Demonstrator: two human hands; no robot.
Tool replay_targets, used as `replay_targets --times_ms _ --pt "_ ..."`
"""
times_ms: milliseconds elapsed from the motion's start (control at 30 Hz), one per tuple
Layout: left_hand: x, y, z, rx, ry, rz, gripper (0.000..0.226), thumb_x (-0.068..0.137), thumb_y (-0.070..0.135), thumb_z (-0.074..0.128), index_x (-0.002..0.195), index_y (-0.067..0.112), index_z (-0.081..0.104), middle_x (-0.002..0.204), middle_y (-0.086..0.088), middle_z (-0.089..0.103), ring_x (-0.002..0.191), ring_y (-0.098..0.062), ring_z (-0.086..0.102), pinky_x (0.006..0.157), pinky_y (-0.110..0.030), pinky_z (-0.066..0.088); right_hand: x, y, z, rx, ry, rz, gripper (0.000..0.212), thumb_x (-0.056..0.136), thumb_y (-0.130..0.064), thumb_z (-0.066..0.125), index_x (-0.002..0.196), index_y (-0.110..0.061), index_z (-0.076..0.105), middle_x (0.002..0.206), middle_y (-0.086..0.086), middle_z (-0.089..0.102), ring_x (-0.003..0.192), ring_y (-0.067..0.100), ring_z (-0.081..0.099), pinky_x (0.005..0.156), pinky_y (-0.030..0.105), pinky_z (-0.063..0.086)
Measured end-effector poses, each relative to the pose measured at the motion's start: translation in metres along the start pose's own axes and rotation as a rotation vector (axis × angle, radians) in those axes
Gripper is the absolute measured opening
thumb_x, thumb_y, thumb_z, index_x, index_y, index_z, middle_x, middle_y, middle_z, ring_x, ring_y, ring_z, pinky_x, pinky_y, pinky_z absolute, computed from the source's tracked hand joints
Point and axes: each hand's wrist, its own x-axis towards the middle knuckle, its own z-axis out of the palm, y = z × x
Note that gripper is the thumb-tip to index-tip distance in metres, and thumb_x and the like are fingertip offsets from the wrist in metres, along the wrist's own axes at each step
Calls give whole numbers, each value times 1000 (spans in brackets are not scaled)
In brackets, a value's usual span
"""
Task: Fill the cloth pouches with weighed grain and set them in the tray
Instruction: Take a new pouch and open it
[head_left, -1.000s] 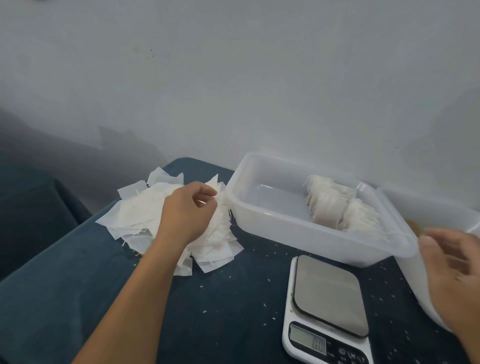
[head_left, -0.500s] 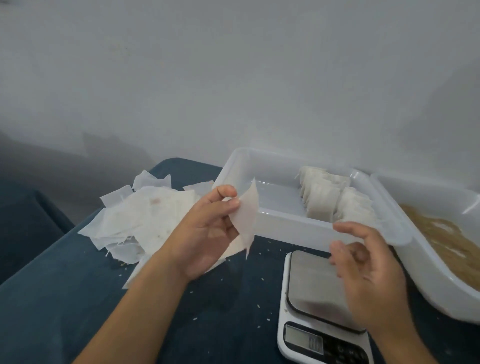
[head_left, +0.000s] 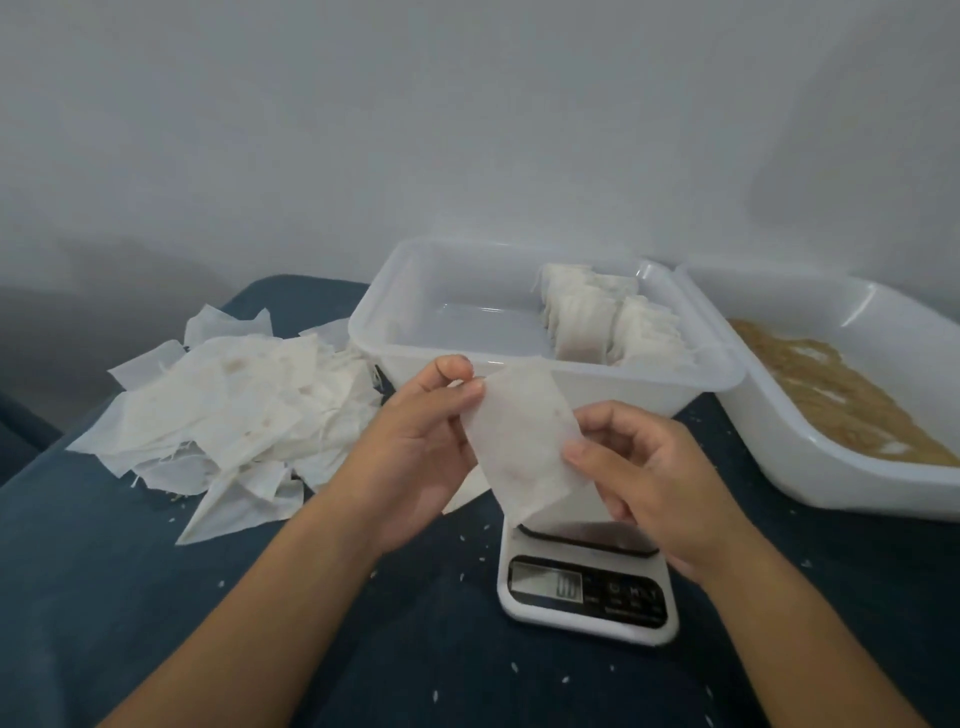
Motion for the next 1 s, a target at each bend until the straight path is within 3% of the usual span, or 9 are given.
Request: replay_targets --times_ms 100,200,267,400,600,700,800,933,1000 --pt "4 -2 -9 298 167 130 14 93 11 70 90 23 65 87 4 70 82 -15 67 76 -28 57 2 2 -1 36 108 -17 3 94 -13 72 92 -13 74 67 -4 62 47 8 45 44 17 40" --pt "6 -6 -26 1128 311 354 14 92 22 72 97 33 65 89 13 70 87 -7 68 80 -17 52 5 3 -5 155 252 -14 12 95 -14 71 86 -20 76 67 -2 60 46 7 44 42 16 36" --pt "6 -8 -35 1455 162 333 22 86 35 76 102 38 62 93 16 66 94 -3 61 80 -14 47 7 4 -8 208 316 -13 17 96 -15 70 83 -23 76 67 -4 60 46 6 43 41 16 34" --pt "6 -22 -41 1730 -71 55 39 81 44 74 115 45 54 104 21 53 103 -1 53 90 -24 46 9 8 -12 224 349 -12 17 98 -16 69 83 -23 76 70 -5 63 47 6 42 43 16 35" --pt "11 -28 -45 1802 40 123 14 96 24 57 104 35 57 83 21 51 90 -8 57 73 -23 41 11 13 -15 236 353 -25 11 95 -20 72 85 -22 76 65 -8 60 46 6 41 43 18 34" --pt "12 -13 -39 1445 242 205 2 96 40 62 96 38 63 83 18 66 79 2 62 66 -14 45 11 13 -15 234 341 -33 11 95 -20 71 86 -22 77 71 -7 64 48 6 42 43 18 35" --pt "11 20 -46 1091 503 310 11 86 34 67 94 41 64 84 14 69 68 3 63 67 -22 47 10 12 -15 231 337 -28 16 98 -16 68 86 -21 76 72 -5 65 49 6 43 43 18 35" --pt "4 55 -78 1131 815 288 25 91 27 63 113 37 61 98 11 67 84 -11 66 66 -29 45 8 10 -12 228 325 -21 17 98 -15 68 85 -20 76 66 -4 62 48 6 43 43 17 35" --pt "4 58 -92 1266 905 196 38 94 23 63 131 29 55 114 4 64 100 -21 62 80 -35 46 8 9 -10 201 316 -21 14 98 -17 68 87 -19 76 66 0 62 48 7 44 43 17 35"
